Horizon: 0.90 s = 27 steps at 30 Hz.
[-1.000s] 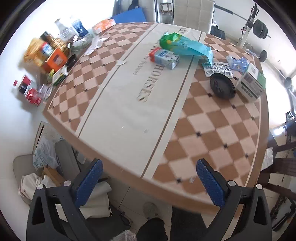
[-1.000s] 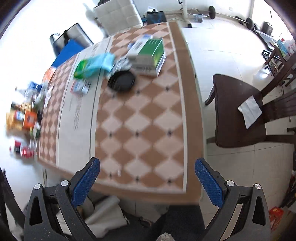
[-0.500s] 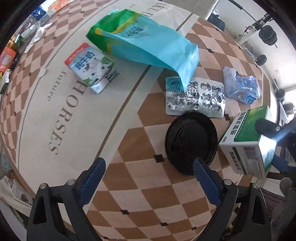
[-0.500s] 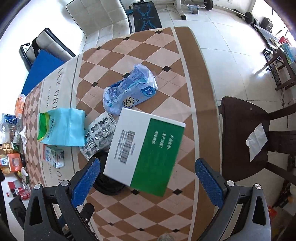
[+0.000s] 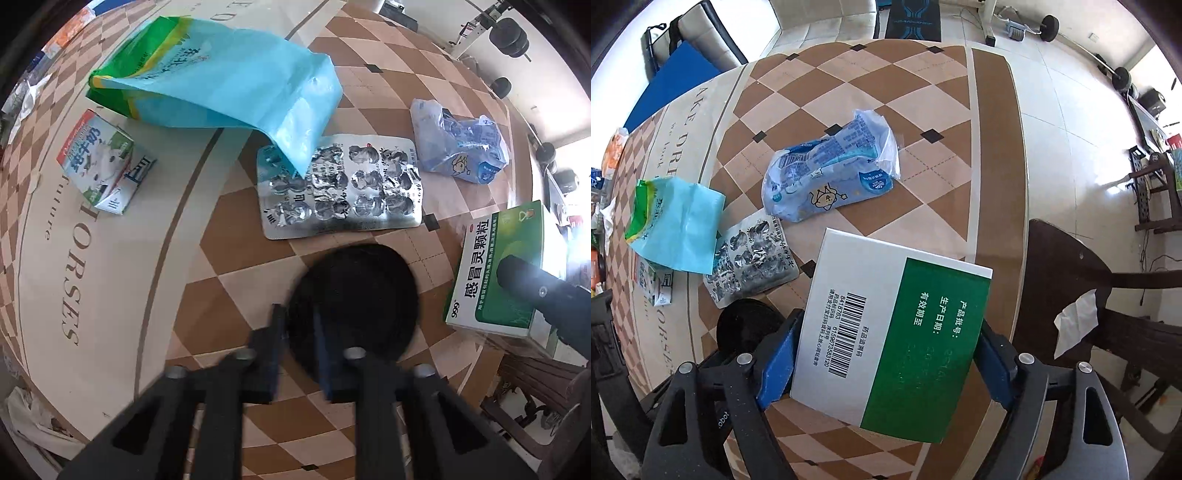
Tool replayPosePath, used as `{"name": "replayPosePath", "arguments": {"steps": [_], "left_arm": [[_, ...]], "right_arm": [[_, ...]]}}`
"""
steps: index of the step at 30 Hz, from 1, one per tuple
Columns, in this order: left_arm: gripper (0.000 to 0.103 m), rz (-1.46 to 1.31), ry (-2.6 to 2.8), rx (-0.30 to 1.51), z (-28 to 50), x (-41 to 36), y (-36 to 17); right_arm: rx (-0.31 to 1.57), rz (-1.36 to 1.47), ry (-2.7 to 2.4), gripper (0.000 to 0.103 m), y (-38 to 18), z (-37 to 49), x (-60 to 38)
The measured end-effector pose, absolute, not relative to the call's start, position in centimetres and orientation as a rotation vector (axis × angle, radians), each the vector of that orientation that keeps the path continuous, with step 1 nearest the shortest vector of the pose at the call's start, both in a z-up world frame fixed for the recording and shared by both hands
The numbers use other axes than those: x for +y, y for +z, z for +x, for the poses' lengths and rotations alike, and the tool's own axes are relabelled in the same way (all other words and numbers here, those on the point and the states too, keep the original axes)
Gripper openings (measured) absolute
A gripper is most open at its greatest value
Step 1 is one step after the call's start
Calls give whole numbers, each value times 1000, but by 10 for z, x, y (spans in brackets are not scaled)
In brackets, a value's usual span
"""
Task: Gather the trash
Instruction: 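Grasp the black round lid with the left tool while the right tool grasps the green-and-white box, then carry the black lid and green box off the table toward the bin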
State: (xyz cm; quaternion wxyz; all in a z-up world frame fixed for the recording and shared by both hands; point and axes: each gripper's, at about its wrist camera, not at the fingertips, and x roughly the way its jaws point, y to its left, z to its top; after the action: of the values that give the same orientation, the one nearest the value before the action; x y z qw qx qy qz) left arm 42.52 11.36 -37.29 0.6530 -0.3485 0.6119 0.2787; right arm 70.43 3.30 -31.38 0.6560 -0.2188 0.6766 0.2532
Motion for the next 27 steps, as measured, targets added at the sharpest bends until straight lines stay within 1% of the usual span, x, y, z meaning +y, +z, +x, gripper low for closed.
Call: {"name": "replayPosePath", "arguments": {"steps": [4, 13, 21, 27], "left_arm": [[2, -749, 663, 1392, 404, 114, -362], [2, -784, 707, 1323, 332, 110, -323], [2, -790, 755, 1236, 264, 99, -282], [1, -779, 771, 1175, 246, 88, -272]], "right_arm": [[1515, -519, 607, 85, -309, 694, 28], [1539, -462, 652, 85, -300, 664, 2], [1535, -471, 741, 84, -282, 614, -11], [1510, -476, 808, 83, -258, 566, -25]]}}
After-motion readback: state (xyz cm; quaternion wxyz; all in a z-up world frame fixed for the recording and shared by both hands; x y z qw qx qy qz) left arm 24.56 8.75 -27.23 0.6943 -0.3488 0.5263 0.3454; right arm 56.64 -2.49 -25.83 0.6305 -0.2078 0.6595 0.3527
